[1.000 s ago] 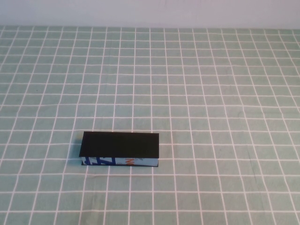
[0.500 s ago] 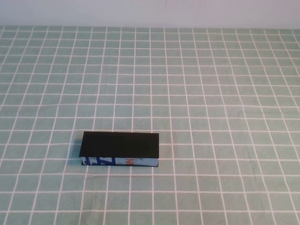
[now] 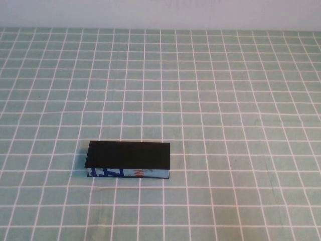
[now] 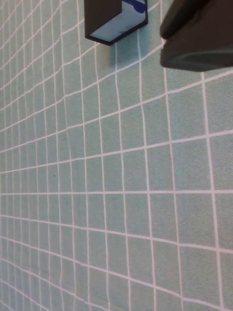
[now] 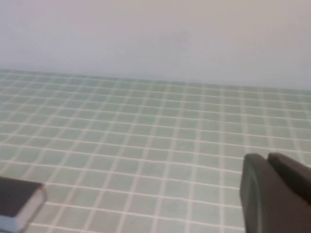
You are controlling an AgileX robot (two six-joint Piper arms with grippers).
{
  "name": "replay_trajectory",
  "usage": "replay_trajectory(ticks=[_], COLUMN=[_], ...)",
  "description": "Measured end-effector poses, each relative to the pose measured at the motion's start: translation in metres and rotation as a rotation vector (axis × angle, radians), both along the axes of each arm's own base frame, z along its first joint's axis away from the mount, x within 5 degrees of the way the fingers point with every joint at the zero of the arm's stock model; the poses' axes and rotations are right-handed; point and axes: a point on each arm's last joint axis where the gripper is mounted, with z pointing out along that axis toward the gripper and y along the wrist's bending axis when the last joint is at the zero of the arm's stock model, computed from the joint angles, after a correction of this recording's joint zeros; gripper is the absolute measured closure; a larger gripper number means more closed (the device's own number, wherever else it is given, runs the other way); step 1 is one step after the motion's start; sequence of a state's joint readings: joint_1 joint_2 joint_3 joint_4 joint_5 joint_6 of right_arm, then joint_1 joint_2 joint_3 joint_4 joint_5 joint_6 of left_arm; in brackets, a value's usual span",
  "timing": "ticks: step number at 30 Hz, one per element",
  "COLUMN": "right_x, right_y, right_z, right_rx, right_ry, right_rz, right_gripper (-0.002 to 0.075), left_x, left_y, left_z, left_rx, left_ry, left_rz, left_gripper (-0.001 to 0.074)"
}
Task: Return glasses to glasses case
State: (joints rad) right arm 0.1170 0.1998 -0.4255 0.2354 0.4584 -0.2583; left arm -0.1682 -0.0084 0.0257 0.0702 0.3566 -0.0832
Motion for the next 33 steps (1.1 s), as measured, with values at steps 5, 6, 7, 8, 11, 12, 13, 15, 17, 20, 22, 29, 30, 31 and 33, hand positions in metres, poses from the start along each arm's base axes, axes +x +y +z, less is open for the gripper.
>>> replay_trajectory(ticks=[5,6,7,8,11,12,13,15,17,20,22,29,30,31,33], right_x=[-0.004,-0.004,-0.005,-0.005,-0.002,0.000,0.001,0.002,0.003,0.003,0.003,0.002,0.002,0.002,0.001], right_y=[-0.007,-0.008,-0.009,-0.009,-0.011,-0.011,-0.012,-0.013,-0.012,-0.012,-0.011,-0.008,-0.008,-0.007,-0.006], right_z=[-0.037,-0.045,-0.055,-0.065,-0.095,-0.103,-0.113,-0.126,-0.130,-0.130,-0.130,-0.131,-0.131,-0.131,-0.131], right_rx=[0.010,0.012,0.017,0.022,0.033,0.034,0.036,0.037,0.035,0.020,0.034,0.111,0.110,0.114,0.113], right_ry=[0.016,0.024,0.033,0.041,0.101,0.116,0.134,0.164,0.172,0.162,0.164,0.192,0.191,0.192,0.194], right_rz=[-0.142,-0.161,-0.178,-0.193,-0.225,-0.231,-0.237,-0.246,-0.240,-0.214,-0.198,-0.166,-0.158,-0.149,-0.131], right_gripper=[0.0737,0.0737,0.0737,0.0737,0.0737,0.0737,0.0737,0.0737,0.0737,0.0737,0.0737,0.0737,0.0737,0.0737,0.0737], left_x=[0.000,0.000,0.000,0.000,0.000,0.000,0.000,0.000,0.000,0.000,0.000,0.000,0.000,0.000,0.000], left_y=[0.000,0.000,0.000,0.000,0.000,0.000,0.000,0.000,0.000,0.000,0.000,0.000,0.000,0.000,0.000], left_z=[0.000,0.000,0.000,0.000,0.000,0.000,0.000,0.000,0.000,0.000,0.000,0.001,0.001,0.001,0.001], left_rx=[0.000,0.000,0.000,0.000,0.000,0.000,0.000,0.000,0.000,0.000,0.000,0.000,0.000,0.000,0.000], left_ry=[0.000,0.000,0.002,0.002,0.002,0.001,0.001,0.001,0.001,-0.001,-0.001,-0.002,-0.002,-0.002,-0.002], left_rz=[0.000,0.000,0.000,0.000,0.000,0.000,0.000,0.000,0.000,0.000,0.000,0.000,0.000,0.000,0.000], left_gripper=[0.0733,0.0733,0.0733,0.0733,0.0733,0.0734,0.0733,0.0734,0.0734,0.0734,0.0733,0.0734,0.0734,0.0734,0.0734])
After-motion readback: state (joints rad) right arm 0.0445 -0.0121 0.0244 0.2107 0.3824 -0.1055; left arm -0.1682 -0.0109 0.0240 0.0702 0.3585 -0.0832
